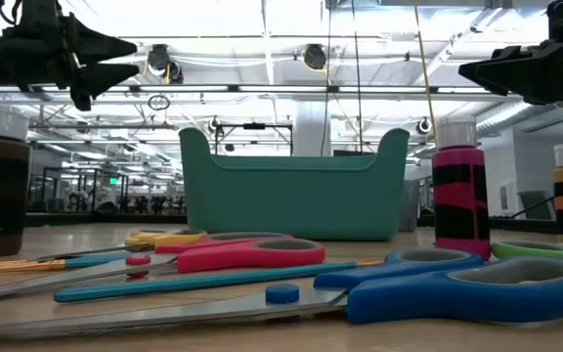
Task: Pick & Place Paint Supplies
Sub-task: Put the blue paint bottle into the left black bin
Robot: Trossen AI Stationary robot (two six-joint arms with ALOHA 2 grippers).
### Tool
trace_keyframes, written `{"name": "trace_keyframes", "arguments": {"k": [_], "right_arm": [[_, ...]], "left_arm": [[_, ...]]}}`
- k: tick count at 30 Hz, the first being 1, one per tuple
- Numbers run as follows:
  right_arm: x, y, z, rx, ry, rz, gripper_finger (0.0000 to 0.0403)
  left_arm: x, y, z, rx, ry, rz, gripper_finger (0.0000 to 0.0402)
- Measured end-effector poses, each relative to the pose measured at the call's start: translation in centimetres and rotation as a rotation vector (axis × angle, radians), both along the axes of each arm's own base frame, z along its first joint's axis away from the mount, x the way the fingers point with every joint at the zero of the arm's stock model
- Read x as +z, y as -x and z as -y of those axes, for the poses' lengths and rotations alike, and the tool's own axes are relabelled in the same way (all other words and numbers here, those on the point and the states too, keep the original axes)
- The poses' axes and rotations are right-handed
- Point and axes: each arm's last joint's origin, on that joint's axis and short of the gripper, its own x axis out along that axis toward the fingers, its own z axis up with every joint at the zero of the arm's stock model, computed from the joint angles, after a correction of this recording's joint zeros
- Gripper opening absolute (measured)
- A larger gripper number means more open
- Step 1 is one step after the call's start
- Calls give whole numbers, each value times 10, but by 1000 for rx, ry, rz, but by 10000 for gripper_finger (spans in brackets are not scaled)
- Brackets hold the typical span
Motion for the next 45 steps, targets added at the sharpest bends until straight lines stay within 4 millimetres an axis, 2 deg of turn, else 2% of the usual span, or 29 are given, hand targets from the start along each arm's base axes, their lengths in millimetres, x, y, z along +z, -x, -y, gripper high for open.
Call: {"name": "trace_keyframes", "arguments": {"k": [3, 5, 8, 12, 19, 25, 30, 35, 41, 45], "right_arm": [[0, 0, 0, 0, 0, 0, 160], [0, 0, 0, 0, 0, 0, 160], [0, 0, 0, 0, 0, 0, 160], [0, 0, 0, 0, 0, 0, 160], [0, 0, 0, 0, 0, 0, 160], [0, 0, 0, 0, 0, -1, 160], [0, 0, 0, 0, 0, -1, 160], [0, 0, 0, 0, 0, 0, 160], [0, 0, 0, 0, 0, 0, 160], [0, 0, 0, 0, 0, 0, 160]], "left_arm": [[0, 0, 0, -8, 28, 10, 230], [0, 0, 0, -33, 107, 36, 230], [3, -2, 1, -86, 138, -20, 230], [32, -5, 4, -126, 137, -136, 233], [88, -25, 11, -189, 181, -526, 269], [115, -40, 24, -325, 212, -866, 274], [114, -52, 36, -344, 321, -963, 261], [103, -72, 50, -355, 275, -1012, 249], [79, -97, 59, -266, 230, -1127, 250], [59, -113, 63, -198, 292, -1207, 250]]}}
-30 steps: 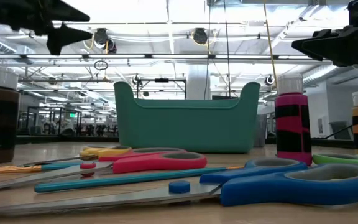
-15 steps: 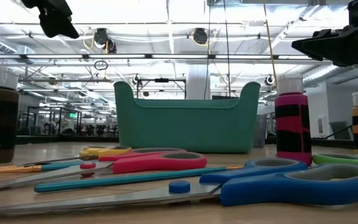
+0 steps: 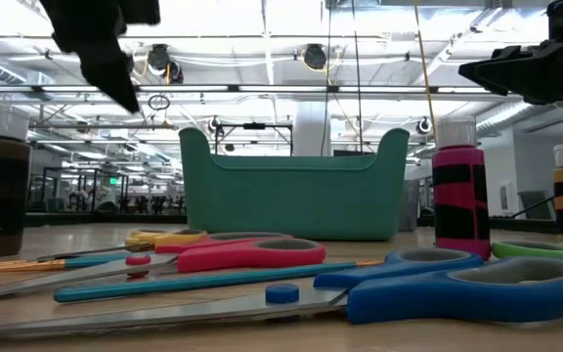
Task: Pick & Place Paint Supplies
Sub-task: Put the blue paint bottle into the left black bin
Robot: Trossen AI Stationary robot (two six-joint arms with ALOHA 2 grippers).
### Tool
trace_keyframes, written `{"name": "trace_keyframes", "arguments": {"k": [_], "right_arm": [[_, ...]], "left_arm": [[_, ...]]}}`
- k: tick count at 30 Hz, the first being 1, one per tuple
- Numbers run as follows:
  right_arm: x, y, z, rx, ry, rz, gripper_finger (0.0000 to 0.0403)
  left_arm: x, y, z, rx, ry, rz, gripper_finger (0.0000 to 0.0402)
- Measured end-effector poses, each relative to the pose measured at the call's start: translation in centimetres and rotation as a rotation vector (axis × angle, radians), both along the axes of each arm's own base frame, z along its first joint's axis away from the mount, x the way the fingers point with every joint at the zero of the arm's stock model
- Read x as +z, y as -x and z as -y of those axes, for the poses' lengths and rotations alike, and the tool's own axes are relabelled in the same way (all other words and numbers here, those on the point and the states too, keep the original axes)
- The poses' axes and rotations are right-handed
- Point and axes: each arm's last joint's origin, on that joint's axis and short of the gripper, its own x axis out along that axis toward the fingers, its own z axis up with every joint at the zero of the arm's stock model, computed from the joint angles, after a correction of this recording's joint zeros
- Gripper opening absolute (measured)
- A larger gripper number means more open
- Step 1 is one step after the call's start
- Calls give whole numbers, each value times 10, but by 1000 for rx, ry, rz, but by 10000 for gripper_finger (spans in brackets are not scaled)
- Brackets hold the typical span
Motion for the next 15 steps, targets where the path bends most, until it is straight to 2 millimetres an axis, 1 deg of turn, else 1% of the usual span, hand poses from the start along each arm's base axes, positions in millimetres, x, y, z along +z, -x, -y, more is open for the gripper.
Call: {"name": "trace_keyframes", "arguments": {"k": [8, 15], "right_arm": [[0, 0, 0, 0, 0, 0, 160], [0, 0, 0, 0, 0, 0, 160]], "left_arm": [[-42, -30, 2, 236, 76, -127, 250], [-74, -44, -2, 354, 76, -236, 250]]}}
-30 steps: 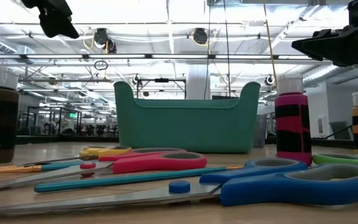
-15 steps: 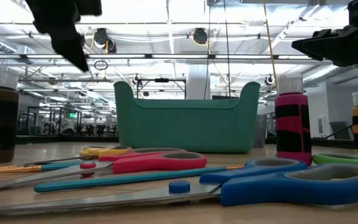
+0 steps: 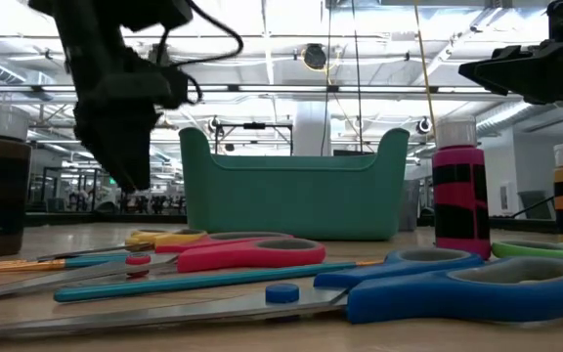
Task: Pick & Place Paint Supplies
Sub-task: Put the blue paint bottle into the left black bin
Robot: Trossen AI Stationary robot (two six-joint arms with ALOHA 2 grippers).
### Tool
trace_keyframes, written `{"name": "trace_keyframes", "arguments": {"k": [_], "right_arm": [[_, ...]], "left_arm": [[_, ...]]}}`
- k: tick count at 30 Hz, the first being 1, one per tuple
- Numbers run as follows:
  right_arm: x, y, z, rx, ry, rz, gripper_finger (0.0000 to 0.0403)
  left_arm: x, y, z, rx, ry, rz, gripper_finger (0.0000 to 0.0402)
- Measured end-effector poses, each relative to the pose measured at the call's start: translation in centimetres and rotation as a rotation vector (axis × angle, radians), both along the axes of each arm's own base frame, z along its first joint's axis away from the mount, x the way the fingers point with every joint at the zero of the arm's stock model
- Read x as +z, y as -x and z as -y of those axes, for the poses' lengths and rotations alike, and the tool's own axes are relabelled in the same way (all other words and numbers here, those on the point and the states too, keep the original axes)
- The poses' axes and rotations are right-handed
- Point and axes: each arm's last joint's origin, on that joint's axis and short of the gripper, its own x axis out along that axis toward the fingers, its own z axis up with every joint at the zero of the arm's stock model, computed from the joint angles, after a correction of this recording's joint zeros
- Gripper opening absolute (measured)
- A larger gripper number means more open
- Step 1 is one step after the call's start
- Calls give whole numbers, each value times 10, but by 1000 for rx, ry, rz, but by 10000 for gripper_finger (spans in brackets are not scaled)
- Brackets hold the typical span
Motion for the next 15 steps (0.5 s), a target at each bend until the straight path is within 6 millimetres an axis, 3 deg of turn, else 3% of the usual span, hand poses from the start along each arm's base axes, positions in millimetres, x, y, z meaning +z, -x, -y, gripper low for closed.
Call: {"name": "trace_keyframes", "arguments": {"k": [9, 15], "right_arm": [[0, 0, 0, 0, 0, -1, 160], [0, 0, 0, 0, 0, 0, 160]], "left_arm": [[-22, -7, 0, 30, 6, -73, 251], [-3, -1, -14, -54, 52, -90, 251]]}}
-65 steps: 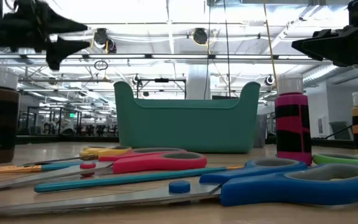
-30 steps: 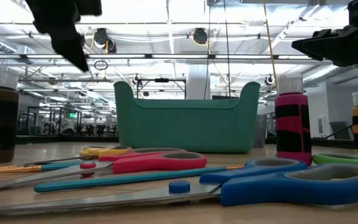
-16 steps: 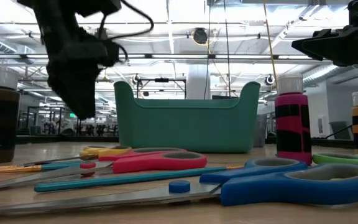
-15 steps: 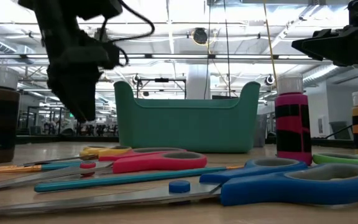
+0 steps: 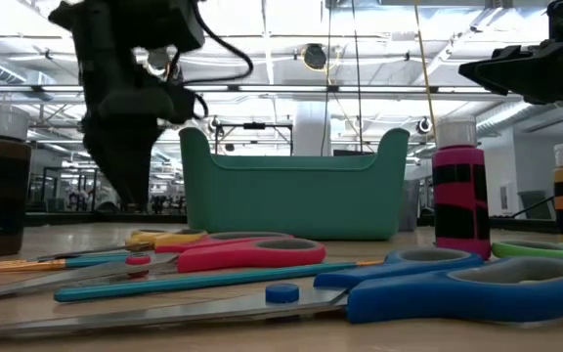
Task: Pick & Place Paint Supplies
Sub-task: Put the blue paint bottle into the left black bin
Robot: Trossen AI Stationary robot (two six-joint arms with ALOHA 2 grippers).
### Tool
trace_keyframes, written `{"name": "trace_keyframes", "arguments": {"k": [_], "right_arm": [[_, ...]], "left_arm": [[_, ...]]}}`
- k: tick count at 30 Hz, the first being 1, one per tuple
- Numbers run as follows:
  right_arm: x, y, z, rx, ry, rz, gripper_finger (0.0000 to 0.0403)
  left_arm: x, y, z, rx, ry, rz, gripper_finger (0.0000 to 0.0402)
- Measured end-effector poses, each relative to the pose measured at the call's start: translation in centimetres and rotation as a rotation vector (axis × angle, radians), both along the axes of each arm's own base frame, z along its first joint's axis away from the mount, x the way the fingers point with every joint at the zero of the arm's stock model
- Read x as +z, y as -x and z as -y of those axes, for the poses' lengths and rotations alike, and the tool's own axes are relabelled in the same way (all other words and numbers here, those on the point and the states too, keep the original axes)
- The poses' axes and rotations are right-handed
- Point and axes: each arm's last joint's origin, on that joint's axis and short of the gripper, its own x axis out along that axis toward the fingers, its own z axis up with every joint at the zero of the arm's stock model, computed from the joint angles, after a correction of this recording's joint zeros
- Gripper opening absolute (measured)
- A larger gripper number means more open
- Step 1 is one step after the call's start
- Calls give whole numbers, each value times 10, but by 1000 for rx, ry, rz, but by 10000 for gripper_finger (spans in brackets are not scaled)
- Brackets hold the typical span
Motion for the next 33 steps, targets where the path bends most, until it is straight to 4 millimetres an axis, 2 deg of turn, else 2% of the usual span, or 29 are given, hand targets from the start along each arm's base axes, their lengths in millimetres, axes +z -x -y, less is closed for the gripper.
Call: {"name": "trace_keyframes", "arguments": {"k": [4, 7, 12, 17, 23, 29, 33], "right_arm": [[0, 0, 0, 0, 0, 0, 160], [0, 0, 0, 0, 0, 1, 160], [0, 0, 0, 0, 0, 0, 160], [0, 0, 0, 0, 0, 0, 160], [0, 0, 0, 0, 0, 0, 160], [0, 0, 0, 0, 0, 0, 160], [0, 0, 0, 0, 0, 0, 160]], "left_arm": [[26, 16, -5, -2, 3, 40, 251], [46, 35, -2, -24, 52, 53, 251], [70, 71, 15, -102, 204, 13, 250], [84, 106, 30, -115, 228, -27, 250], [89, 122, 49, -120, 211, -1, 250], [76, 128, 72, -186, 182, -65, 250], [70, 126, 80, -214, 111, -64, 250]]}}
